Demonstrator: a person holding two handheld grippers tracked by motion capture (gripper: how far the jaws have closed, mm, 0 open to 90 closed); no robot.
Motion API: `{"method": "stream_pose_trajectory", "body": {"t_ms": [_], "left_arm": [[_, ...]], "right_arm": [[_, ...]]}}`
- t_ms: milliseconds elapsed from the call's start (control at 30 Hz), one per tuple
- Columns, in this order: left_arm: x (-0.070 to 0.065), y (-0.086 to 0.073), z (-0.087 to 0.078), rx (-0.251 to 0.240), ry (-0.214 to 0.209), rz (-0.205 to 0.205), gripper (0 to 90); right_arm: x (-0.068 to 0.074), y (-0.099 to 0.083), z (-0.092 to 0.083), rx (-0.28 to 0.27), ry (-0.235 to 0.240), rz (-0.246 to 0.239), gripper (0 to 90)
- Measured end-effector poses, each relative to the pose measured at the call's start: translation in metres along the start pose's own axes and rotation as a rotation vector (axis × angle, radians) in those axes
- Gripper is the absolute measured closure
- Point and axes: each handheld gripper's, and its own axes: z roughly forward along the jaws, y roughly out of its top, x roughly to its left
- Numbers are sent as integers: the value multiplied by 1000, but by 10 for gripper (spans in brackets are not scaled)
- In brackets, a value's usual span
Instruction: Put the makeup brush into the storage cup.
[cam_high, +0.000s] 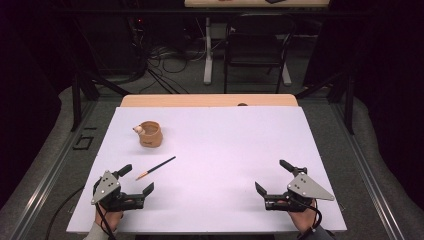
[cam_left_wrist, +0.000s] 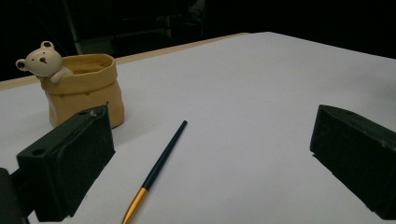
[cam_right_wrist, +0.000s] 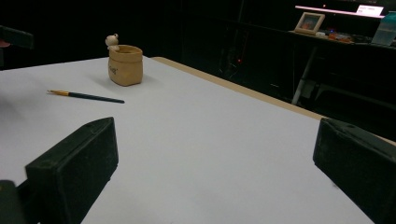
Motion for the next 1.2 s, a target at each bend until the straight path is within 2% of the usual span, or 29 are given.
{"method": "stream_pose_trajectory", "body": {"t_ms": [333,500,1200], "left_arm": [[1,0,2,11,2,2,0],[4,0,5,40,6,2,0],[14,3,19,92,-6,48,0]], "right_arm": [[-1,0,1,3,8,4,0],[-3,-1,1,6,10,11,0],[-4,-1,5,14,23,9,0]]}}
